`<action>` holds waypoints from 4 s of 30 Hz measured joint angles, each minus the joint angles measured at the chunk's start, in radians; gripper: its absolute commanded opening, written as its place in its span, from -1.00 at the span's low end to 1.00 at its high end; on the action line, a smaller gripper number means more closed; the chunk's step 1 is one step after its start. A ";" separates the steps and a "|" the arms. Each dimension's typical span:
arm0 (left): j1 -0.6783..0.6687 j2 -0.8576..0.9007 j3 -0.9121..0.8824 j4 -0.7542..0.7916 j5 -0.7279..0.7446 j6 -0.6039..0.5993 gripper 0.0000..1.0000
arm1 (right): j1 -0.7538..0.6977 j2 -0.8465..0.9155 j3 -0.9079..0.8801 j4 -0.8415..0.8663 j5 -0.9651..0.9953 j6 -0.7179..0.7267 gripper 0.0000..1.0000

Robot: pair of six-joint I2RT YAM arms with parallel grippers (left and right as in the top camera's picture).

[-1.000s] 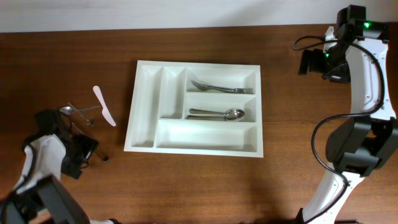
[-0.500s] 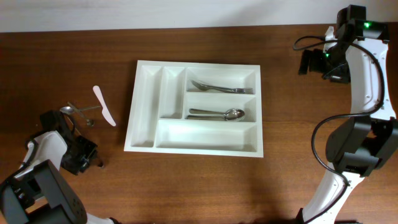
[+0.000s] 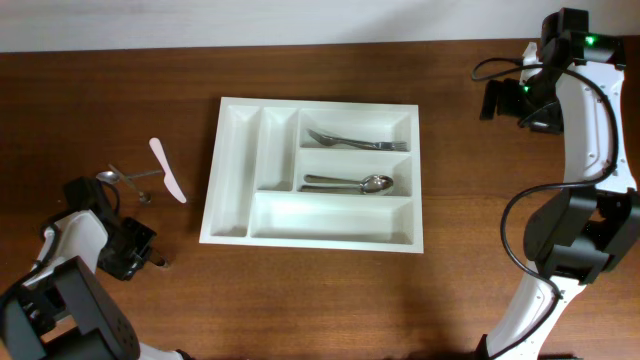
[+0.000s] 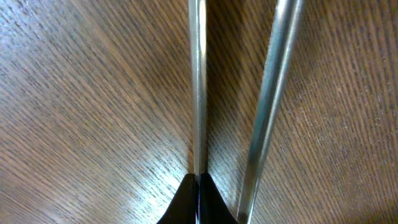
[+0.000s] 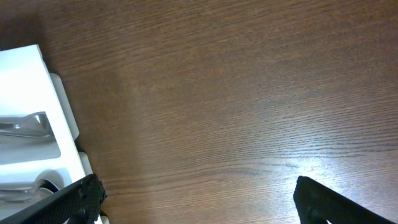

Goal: Pack container
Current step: 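Close the left gripper on the metal sticks and lift them, then carry the sticks into the tray's bottom compartment and release them, then move the left gripper back over the small spoon on the left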

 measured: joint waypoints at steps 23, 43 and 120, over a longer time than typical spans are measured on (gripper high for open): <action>-0.416 -0.150 0.364 -0.040 0.064 0.451 -0.96 | 0.000 0.000 0.000 0.000 0.000 0.000 0.98; -0.991 -0.134 0.365 -0.251 0.100 1.473 -0.97 | 0.000 0.000 0.000 0.000 0.000 0.000 0.98; -0.306 0.315 0.710 -0.427 -0.222 0.015 0.99 | 0.000 0.000 0.000 0.000 0.000 0.001 0.98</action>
